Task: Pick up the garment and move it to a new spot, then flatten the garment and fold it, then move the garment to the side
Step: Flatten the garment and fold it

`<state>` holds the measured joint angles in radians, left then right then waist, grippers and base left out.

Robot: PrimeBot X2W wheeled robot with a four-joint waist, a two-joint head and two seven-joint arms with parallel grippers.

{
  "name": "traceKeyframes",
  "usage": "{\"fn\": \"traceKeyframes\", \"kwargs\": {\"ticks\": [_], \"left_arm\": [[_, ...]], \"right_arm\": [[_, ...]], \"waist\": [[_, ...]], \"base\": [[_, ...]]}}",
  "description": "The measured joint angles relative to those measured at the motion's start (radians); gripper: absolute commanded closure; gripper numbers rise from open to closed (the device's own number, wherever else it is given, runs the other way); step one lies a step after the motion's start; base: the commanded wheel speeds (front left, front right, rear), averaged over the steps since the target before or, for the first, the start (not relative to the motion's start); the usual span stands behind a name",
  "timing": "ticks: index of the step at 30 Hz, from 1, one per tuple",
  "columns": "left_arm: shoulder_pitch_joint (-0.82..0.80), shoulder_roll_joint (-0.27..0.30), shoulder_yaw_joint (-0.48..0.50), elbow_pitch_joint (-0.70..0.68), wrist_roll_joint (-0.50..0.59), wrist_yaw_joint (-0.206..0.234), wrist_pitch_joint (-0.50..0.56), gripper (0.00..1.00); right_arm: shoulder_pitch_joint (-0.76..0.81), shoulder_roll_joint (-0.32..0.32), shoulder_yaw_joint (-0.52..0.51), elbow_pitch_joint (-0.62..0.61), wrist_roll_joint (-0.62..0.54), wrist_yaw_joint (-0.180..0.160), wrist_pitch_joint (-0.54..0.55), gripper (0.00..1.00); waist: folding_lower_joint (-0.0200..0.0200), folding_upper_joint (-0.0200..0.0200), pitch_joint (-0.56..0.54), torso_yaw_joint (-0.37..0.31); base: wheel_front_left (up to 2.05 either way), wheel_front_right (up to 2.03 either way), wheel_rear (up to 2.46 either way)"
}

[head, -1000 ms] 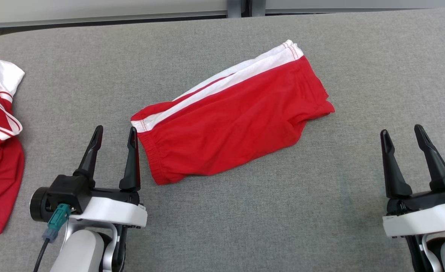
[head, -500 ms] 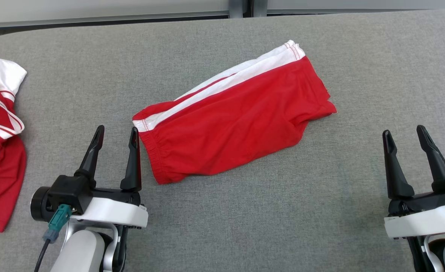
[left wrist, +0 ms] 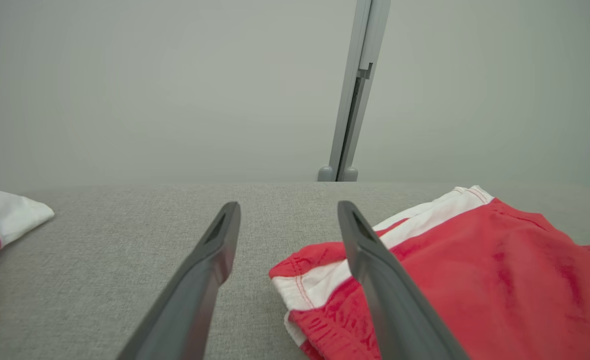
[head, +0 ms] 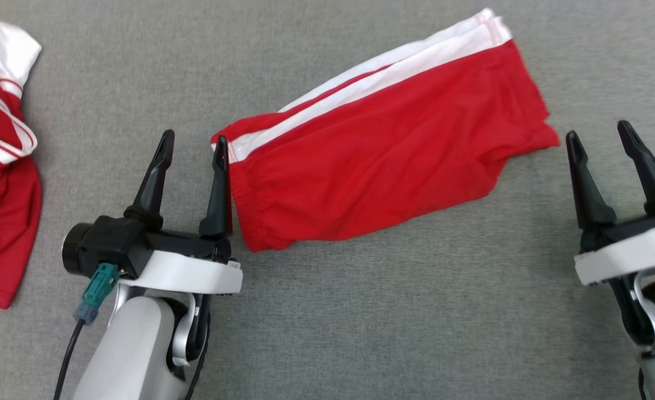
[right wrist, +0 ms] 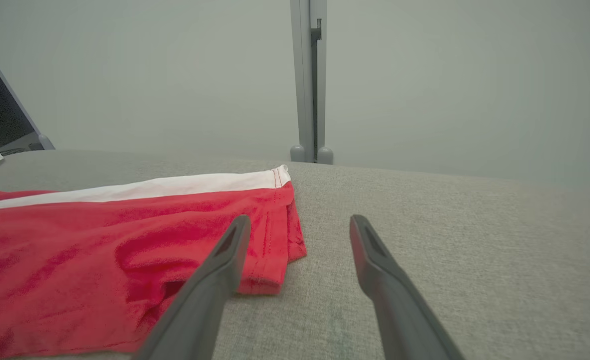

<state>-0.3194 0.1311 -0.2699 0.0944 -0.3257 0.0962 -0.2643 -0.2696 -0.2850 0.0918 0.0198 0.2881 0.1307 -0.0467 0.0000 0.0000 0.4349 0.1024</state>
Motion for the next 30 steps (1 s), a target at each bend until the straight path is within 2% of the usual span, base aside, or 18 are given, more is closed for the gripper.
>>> {"fn": "traceKeyframes", "kwargs": {"ticks": [6,11,12,13,14,18,22,30], "left_arm": [[-0.043,-0.032,0.001,0.004,0.014,-0.022,0.0,0.0],[-0.058,-0.053,0.004,0.015,0.021,-0.035,0.0,0.0],[-0.06,-0.055,0.005,0.017,0.024,-0.042,0.0,0.0],[-0.061,-0.057,0.006,0.018,0.027,-0.043,0.0,0.0],[-0.063,-0.059,0.007,0.018,0.027,-0.045,0.0,0.0],[-0.07,-0.069,0.014,0.017,0.036,-0.052,0.0,0.0],[-0.067,-0.071,0.03,0.015,0.045,-0.053,0.0,0.0],[0.005,-0.048,0.059,0.027,0.056,-0.057,0.0,0.0]], "right_arm": [[-0.153,-0.039,0.067,0.171,0.035,0.0,0.021,0.0],[-0.244,-0.054,0.112,0.284,0.076,0.0,0.07,0.0],[-0.257,-0.058,0.119,0.294,0.085,0.0,0.075,0.49],[-0.271,-0.058,0.124,0.304,0.096,0.0,0.084,0.6],[-0.281,-0.061,0.132,0.313,0.103,0.0,0.094,1.0],[-0.287,-0.062,0.148,0.319,0.127,0.0,0.09,1.0],[-0.251,-0.035,0.145,0.305,0.137,0.0,0.043,1.0],[-0.006,0.072,0.068,0.254,0.152,0.002,-0.089,1.0]], "waist": [[0.0,0.0,0.087,0.045],[0.0,0.0,0.118,0.075],[0.0,0.0,0.12,0.078],[0.0,0.0,0.121,0.08],[0.0,0.0,0.121,0.082],[0.0,0.0,0.115,0.079],[0.0,0.0,0.101,0.062],[0.0,0.0,0.027,-0.012]], "base": [[0.0,0.0,0.0],[0.0,0.0,0.0],[0.0,0.0,0.0],[0.0,0.0,0.0],[0.0,0.0,0.0],[0.0,0.0,0.0],[0.0,0.0,0.0],[0.0,0.0,0.0]]}}
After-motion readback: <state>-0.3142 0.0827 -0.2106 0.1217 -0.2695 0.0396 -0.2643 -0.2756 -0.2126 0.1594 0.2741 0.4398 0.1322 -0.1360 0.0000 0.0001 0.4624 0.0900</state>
